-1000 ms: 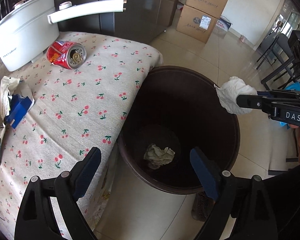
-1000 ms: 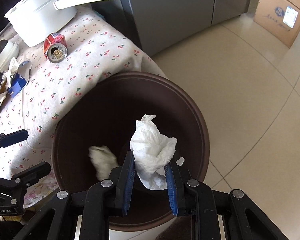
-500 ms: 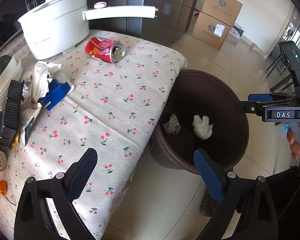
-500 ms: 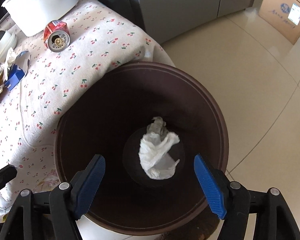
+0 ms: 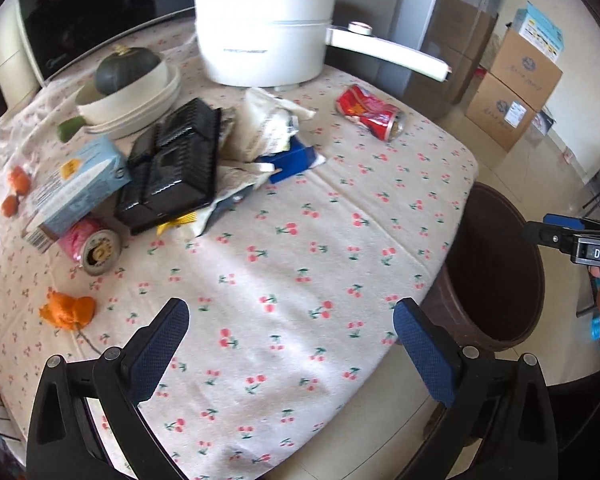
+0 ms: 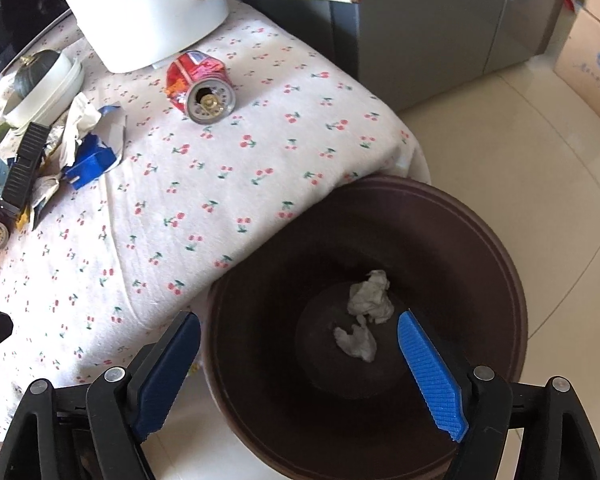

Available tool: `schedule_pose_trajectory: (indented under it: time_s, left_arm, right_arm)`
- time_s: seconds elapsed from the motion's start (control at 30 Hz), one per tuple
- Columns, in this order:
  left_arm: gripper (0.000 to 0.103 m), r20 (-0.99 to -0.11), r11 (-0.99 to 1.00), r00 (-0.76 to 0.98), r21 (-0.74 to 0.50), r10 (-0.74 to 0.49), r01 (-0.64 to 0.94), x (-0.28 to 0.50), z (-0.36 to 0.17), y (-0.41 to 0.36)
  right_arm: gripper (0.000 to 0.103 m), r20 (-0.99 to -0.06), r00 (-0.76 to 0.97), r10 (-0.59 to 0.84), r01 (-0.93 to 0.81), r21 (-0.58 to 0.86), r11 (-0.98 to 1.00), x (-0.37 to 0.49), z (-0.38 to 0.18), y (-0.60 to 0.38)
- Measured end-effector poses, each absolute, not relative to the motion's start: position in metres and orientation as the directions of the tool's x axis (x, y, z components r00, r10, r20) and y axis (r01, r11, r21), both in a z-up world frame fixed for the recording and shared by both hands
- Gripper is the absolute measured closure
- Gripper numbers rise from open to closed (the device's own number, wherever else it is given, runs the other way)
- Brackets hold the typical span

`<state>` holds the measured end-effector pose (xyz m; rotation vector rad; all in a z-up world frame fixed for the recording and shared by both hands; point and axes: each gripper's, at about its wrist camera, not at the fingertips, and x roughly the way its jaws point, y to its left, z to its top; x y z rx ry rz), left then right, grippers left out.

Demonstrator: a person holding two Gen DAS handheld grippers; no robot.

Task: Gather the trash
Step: 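Move the left tool to the orange peel and close on it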

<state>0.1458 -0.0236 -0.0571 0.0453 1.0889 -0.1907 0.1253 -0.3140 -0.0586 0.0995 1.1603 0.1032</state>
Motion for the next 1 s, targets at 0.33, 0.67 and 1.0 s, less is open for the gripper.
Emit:
schedule_pose_trajectory:
  time_s: [0.33, 0.67, 1.0]
  left_arm:
    - [0.0, -0.887, 0.993, 0.461, -0.063, -0.009, -0.101, 0.139, -0.059, 0.103]
    - [0.0, -0.913, 0.97, 0.406, -0.069, 0.033, -0.233, 0.154, -0.086, 0.172]
    - [0.0, -0.917, 0.992, 0.38, 0.092, 0.12, -0.089, 0.187, -0.138, 0.168]
  right_arm:
    - [0.014, -0.898, 0.396, 0.192, -0.112, 0.16, 0.981, 0.157, -0.051, -0.242]
    - [0.014, -0.908, 0.361, 0.214, -0.131, 0.178, 0.975, 0.178, -0.063, -0.197]
    - [0.014, -0.921, 0.343, 0.187, -0.149, 0.143, 0.978, 0.186, -0.073, -0.184]
